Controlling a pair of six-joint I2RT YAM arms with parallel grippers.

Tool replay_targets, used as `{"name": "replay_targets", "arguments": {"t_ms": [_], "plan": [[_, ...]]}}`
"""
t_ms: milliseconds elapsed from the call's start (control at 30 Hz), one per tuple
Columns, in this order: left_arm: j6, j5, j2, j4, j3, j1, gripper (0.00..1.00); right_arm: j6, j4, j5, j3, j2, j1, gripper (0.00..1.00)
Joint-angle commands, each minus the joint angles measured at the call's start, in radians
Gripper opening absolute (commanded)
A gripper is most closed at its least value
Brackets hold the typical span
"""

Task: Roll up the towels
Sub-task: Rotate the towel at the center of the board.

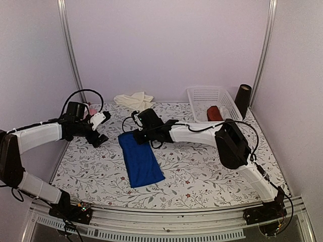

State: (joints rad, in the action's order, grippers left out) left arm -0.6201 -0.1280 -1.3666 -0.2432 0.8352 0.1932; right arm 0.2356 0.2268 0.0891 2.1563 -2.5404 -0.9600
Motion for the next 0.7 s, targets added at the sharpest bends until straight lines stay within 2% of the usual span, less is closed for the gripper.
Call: {"name": "replay_targets", "arguments": {"t_ms": [0, 167, 367, 533, 667], "plan": [[-0.007, -0.08, 0.092, 0.05, -0.059, -0.008, 0.97, 0.066, -0.014, -0.01, 0.023, -0.075, 0.023, 0.23], [-0.045, -0.194, 0.157, 0.047, -0.105, -0.005, 0.97, 0.155, -0.013, -0.006, -0.013, -0.09, 0.045, 0.23], [-0.22, -0.311, 0.25, 0.02, -0.197, 0.051, 0.97, 0.287, 0.006, -0.017, -0.125, -0.047, 0.118, 0.23], [-0.352, -0.273, 0.285, 0.094, -0.29, 0.185, 0.97, 0.325, 0.006, -0.03, -0.186, -0.01, 0.163, 0.23], [-0.412, -0.217, 0.205, 0.167, -0.314, 0.297, 0.97, 0.281, -0.029, -0.085, -0.188, 0.034, 0.171, 0.25]]}}
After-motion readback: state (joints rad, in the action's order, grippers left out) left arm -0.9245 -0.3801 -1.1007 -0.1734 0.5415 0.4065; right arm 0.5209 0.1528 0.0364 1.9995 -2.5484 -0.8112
